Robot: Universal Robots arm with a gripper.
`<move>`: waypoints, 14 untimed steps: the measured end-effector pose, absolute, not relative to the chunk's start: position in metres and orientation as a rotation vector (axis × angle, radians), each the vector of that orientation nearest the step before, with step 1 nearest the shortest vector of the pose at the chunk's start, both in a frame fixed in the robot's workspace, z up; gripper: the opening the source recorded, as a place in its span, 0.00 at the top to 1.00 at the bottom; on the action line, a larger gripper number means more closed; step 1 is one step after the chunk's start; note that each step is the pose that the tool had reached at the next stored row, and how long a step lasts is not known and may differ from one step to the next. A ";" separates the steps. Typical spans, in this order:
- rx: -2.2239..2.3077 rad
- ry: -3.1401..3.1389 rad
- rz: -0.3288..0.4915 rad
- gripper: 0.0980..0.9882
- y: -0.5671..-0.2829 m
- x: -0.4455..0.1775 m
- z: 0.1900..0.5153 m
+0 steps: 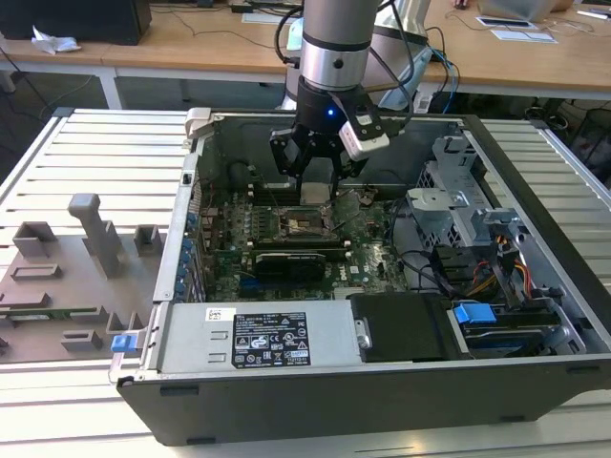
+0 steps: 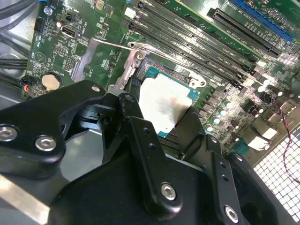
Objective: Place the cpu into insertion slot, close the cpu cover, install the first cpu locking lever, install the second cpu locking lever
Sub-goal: 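Place the cpu into insertion slot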
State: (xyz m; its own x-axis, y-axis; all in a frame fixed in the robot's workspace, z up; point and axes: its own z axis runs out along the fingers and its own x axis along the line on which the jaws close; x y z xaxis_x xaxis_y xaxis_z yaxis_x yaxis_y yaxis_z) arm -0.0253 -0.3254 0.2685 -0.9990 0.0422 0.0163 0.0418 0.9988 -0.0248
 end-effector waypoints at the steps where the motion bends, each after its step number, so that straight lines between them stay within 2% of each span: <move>1: -0.085 -3.123 0.038 0.50 -0.325 -0.025 0.268; 14: -0.341 -3.104 0.036 0.50 -0.325 -0.025 0.268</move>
